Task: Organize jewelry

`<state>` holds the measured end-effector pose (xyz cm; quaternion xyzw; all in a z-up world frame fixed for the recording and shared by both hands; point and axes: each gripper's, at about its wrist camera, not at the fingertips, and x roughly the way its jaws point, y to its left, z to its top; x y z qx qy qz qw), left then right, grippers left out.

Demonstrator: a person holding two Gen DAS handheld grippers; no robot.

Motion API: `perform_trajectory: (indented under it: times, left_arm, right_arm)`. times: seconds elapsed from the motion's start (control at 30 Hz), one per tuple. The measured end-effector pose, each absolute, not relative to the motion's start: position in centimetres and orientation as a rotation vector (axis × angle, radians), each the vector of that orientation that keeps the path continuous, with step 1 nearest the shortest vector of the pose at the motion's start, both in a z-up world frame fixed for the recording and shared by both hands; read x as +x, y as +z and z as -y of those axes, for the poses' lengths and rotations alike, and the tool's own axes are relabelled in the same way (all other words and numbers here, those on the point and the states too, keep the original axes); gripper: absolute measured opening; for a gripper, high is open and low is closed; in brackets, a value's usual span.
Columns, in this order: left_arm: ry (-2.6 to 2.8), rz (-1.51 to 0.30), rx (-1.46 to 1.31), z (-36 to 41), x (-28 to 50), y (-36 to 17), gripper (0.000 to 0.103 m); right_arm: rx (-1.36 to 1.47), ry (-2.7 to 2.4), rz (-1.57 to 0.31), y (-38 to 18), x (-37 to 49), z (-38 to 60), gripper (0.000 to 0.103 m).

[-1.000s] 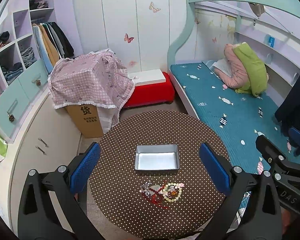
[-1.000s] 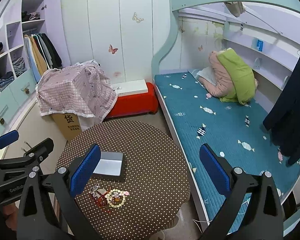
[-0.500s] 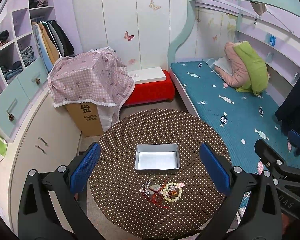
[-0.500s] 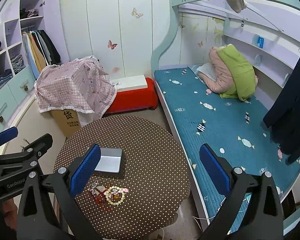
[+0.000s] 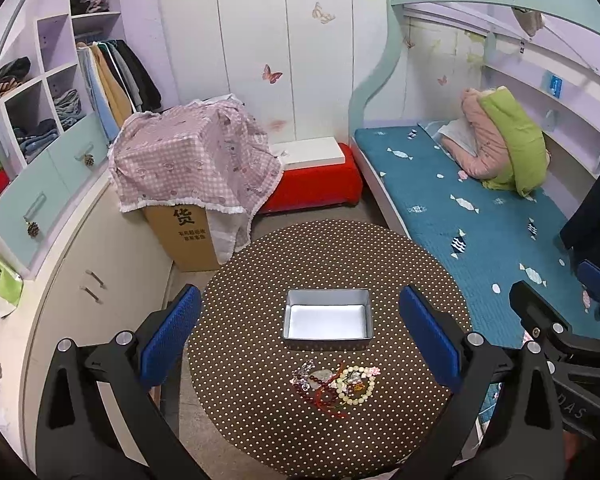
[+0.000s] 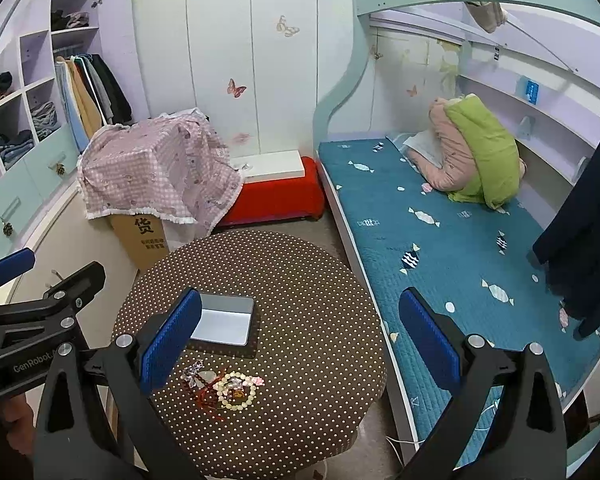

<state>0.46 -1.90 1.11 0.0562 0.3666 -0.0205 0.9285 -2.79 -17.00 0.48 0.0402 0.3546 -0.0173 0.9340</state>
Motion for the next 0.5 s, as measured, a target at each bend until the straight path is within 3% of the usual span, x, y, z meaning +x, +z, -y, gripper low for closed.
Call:
perform_trajectory:
  times: [0.5]
  left_arm:
    - [-0.023, -0.773, 0.098, 1.24, 0.15, 1.11, 0.098]
  right_arm:
    - [0.067, -0.012, -0.736, 0.54, -2.67, 16.52, 0.095]
